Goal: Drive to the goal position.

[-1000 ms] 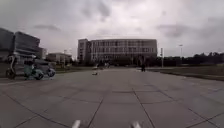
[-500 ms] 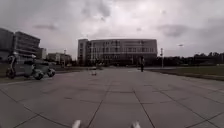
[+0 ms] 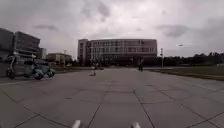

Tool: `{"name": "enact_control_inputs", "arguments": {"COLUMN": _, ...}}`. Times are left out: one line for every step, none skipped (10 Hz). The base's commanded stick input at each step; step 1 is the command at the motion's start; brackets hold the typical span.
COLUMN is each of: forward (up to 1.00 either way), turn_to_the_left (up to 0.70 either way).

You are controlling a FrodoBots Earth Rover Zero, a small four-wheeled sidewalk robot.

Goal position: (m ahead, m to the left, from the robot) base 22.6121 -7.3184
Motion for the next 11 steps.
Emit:
{"name": "enact_control_inputs", "arguments": {"forward": 0.7, "turn_to_the_left": -0.35}}
{"name": "enact_control_inputs", "arguments": {"forward": 0.7, "turn_to_the_left": -0.35}}
{"name": "enact_control_inputs", "arguments": {"forward": 0.7, "turn_to_the_left": -0.34}}
{"name": "enact_control_inputs", "arguments": {"forward": 0.7, "turn_to_the_left": -0.16}}
{"name": "enact_control_inputs", "arguments": {"forward": 0.54, "turn_to_the_left": 0.0}}
{"name": "enact_control_inputs", "arguments": {"forward": 0.2, "turn_to_the_left": 0.0}}
{"name": "enact_control_inputs", "arguments": {"forward": 0.0, "turn_to_the_left": 0.0}}
{"name": "enact_control_inputs", "arguments": {"forward": 0.0, "turn_to_the_left": 0.0}}
{"name": "enact_control_inputs", "arguments": {"forward": 0.08, "turn_to_the_left": 0.0}}
{"name": "enact_control_inputs", "arguments": {"forward": 0.47, "turn_to_the_left": 0.0}}
{"name": "enact_control_inputs", "arguments": {"forward": 0.7, "turn_to_the_left": -0.02}}
